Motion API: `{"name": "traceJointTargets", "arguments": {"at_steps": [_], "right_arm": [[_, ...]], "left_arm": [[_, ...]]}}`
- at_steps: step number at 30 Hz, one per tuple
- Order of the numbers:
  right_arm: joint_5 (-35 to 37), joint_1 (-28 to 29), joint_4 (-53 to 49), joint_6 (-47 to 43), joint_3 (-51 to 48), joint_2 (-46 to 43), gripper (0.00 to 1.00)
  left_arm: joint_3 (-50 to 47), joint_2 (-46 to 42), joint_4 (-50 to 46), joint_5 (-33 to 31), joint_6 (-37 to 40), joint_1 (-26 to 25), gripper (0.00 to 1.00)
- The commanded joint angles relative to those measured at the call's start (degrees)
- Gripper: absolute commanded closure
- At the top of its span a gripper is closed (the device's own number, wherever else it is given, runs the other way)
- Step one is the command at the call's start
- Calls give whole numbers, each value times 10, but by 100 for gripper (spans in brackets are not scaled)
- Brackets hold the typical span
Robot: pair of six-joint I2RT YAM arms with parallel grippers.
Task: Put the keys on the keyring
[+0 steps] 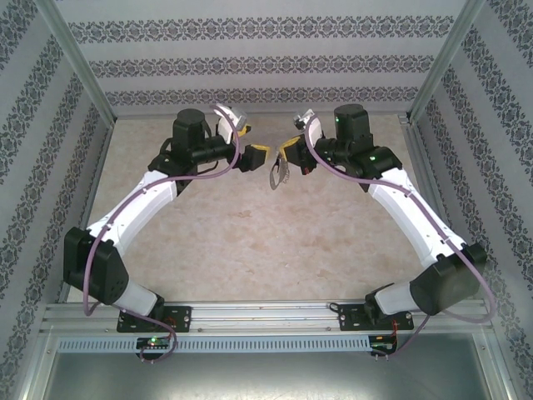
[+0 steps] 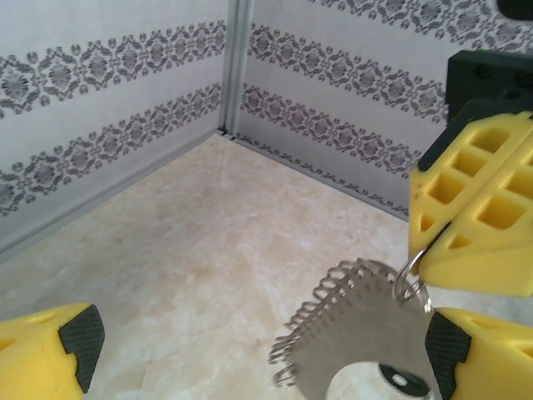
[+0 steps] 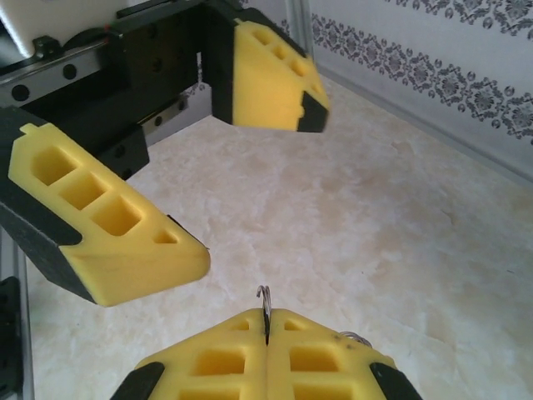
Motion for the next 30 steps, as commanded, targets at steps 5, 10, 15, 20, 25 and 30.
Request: {"name": "traceJointTargets", "arguments": {"at_steps": [5, 10, 15, 20, 25, 30], "right_arm": [[-45, -21, -8, -14, 33, 9, 100], [-57, -25, -6, -10, 33, 7, 100], [-71, -26, -10, -10, 30, 10, 100], [-83, -30, -4, -8, 22, 1, 100], [-93, -32, 6, -3, 9, -10, 100], [-99, -32, 17, 4, 6, -10, 100]], "left_arm": [[35, 17, 46, -22, -69, 11, 0], [68, 29, -5, 51, -12, 13, 0], [121, 56, -94, 153, 1, 21, 7], [142, 76, -140, 214, 15, 22, 31], [136, 86, -127, 235, 1, 22, 54], [139, 96, -101, 270, -32, 22, 61]]}}
